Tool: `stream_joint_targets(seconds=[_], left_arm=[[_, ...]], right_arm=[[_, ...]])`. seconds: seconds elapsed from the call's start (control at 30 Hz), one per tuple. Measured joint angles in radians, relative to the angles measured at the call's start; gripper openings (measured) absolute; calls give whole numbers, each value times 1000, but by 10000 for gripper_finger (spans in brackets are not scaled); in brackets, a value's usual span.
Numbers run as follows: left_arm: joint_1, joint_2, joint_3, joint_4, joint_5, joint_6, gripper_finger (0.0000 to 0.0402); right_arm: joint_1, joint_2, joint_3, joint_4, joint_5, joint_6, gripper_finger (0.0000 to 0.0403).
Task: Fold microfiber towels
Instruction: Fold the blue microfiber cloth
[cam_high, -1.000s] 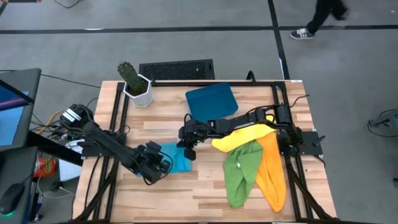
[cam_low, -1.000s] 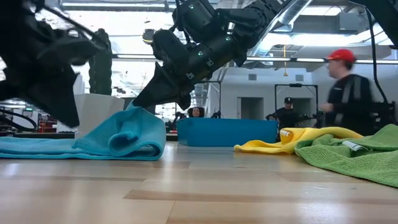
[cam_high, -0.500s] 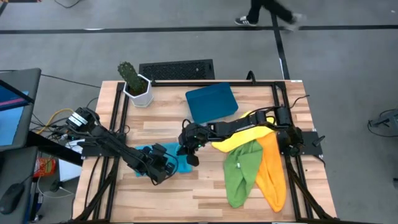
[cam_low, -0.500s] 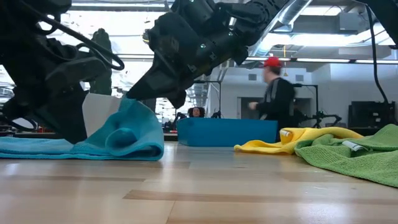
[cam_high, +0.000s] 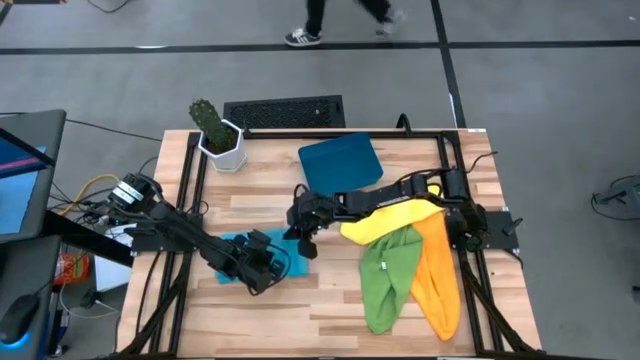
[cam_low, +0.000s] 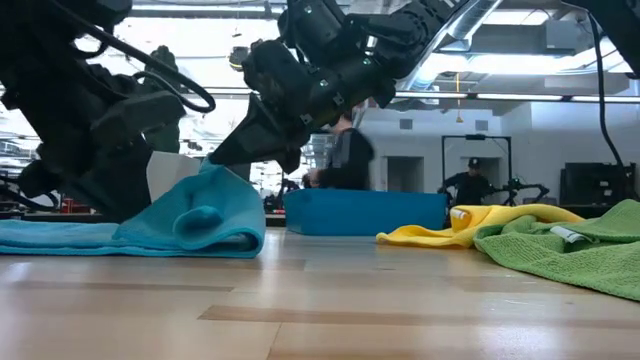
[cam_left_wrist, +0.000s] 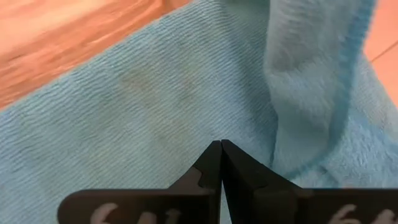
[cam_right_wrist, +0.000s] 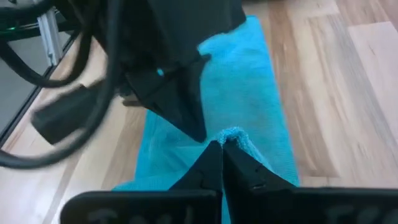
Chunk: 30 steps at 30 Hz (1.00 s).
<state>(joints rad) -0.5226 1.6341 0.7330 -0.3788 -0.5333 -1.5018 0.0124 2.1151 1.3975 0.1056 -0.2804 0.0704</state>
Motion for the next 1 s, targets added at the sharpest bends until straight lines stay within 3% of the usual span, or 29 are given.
stream_joint_targets(seconds=[0.27, 0.5, 0.63, 0.83, 1.0], left_arm=[[13, 57, 11, 94, -18, -8, 0], [9, -89, 125, -193, 6, 45, 0], [-28, -105, 117, -355, 0, -10, 0], [-51, -102, -6, -148, 43, -48, 0], [-36, -94, -60, -93, 66, -40, 0]], right_arm=[[11, 0, 0, -68, 20, -3, 29], [-20, 0, 0, -72, 21, -10, 29], [-24, 0, 0, -73, 20, -8, 29], [-23, 0, 0, -75, 20, -8, 26], [-22, 0, 0, -75, 20, 8, 30]])
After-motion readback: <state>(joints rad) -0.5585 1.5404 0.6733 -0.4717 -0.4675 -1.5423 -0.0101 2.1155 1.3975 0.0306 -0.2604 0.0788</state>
